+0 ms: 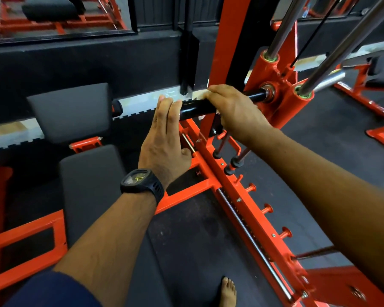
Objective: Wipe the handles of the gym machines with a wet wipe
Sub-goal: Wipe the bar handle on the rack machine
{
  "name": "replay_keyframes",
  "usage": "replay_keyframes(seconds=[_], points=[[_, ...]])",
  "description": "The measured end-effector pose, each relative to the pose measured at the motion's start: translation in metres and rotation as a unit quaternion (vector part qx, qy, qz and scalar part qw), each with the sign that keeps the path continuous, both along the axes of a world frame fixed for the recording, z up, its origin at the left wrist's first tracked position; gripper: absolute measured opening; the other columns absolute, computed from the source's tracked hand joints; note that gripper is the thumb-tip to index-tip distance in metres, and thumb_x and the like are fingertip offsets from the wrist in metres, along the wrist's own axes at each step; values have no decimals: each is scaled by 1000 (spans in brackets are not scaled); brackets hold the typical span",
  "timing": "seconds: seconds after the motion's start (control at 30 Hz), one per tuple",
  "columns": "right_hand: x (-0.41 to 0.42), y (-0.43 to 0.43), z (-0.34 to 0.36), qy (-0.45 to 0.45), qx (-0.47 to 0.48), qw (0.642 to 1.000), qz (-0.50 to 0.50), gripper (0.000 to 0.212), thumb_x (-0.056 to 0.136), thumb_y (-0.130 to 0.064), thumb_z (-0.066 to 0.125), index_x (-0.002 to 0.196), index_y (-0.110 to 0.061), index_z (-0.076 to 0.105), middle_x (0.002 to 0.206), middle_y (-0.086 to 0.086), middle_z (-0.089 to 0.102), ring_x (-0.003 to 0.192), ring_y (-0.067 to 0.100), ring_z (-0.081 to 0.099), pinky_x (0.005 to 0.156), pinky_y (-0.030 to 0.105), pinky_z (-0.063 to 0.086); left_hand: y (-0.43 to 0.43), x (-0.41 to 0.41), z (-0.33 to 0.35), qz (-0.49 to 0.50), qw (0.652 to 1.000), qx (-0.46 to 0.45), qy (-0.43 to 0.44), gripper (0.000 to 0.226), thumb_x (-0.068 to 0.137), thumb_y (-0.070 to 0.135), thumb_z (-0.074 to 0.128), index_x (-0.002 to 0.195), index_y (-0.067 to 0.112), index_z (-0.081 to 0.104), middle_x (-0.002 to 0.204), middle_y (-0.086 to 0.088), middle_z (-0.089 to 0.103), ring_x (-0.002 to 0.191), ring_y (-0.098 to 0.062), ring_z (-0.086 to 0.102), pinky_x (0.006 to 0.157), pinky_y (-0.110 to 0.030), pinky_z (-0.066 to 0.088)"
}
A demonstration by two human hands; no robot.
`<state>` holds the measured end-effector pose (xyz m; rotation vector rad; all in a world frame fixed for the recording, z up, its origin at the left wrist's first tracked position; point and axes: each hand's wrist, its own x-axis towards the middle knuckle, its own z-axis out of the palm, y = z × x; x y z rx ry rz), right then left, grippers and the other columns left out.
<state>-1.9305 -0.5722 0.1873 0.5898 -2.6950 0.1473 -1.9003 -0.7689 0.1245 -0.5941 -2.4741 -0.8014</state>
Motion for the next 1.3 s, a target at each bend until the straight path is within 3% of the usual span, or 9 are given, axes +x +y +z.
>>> replay_keyframes(seconds=[0.17,0.33,0.47,0.73,0.8,0.87,1.0,1.1,1.3], points=[[-15,44,12,-42,-9,990,-132,59,83,12,47,131,-19,62,120,9,62,116,31,58,100,47,47,-1,0,1,-1,1000,-23,7,96,64,4,68,150,1,25,155,-14,27,153,-27,16,116,-37,37],[-9,29,-1,-16,-47,996,-70,52,88,7,48,129,-20,63,120,6,61,114,26,59,94,39,51,0,1,2,3,1000,-18,-5,98,63,4,71,150,2,26,155,-14,27,153,-28,16,118,-36,35],[-14,47,-9,10,-79,975,-207,50,90,9,48,131,-16,60,124,9,60,113,29,60,93,37,49,-3,0,2,2,999,-35,0,98,64,6,69,151,2,25,156,-14,26,153,-27,13,119,-37,33],[-8,32,-13,40,-153,970,-186,41,92,7,47,118,-17,66,117,6,62,107,23,62,92,33,51,-3,3,5,6,999,-43,1,97,65,6,69,152,2,25,156,-14,27,153,-28,14,119,-39,34],[-5,21,-18,63,-142,980,-124,38,91,3,50,118,-18,66,114,3,64,110,21,59,94,31,49,-2,3,5,7,999,-36,-3,97,65,6,69,152,2,25,157,-14,27,153,-27,13,118,-40,35],[-8,28,-22,99,-104,974,-175,38,89,5,49,118,-14,66,111,6,67,111,29,54,93,38,42,-2,3,4,3,999,-31,-8,98,65,6,70,152,3,24,156,-14,26,153,-27,13,117,-40,36],[-14,36,-12,85,-129,955,-253,58,87,14,44,137,-11,56,107,11,66,103,34,51,90,43,45,-3,2,5,-4,1000,-30,-3,98,65,5,70,152,2,25,156,-15,26,153,-28,15,115,-41,40],[-20,35,-3,35,-192,951,-238,64,84,13,49,141,-14,53,115,12,59,107,28,54,87,32,47,-1,2,5,-5,1000,-18,-4,96,64,4,70,151,1,28,155,-14,27,152,-28,17,112,-41,43],[-14,37,0,86,-287,930,-212,26,86,-7,53,99,-10,75,104,5,60,91,9,53,70,7,37,-2,1,3,-5,1000,-19,0,96,64,4,71,150,2,28,154,-13,28,152,-27,19,111,-41,45]])
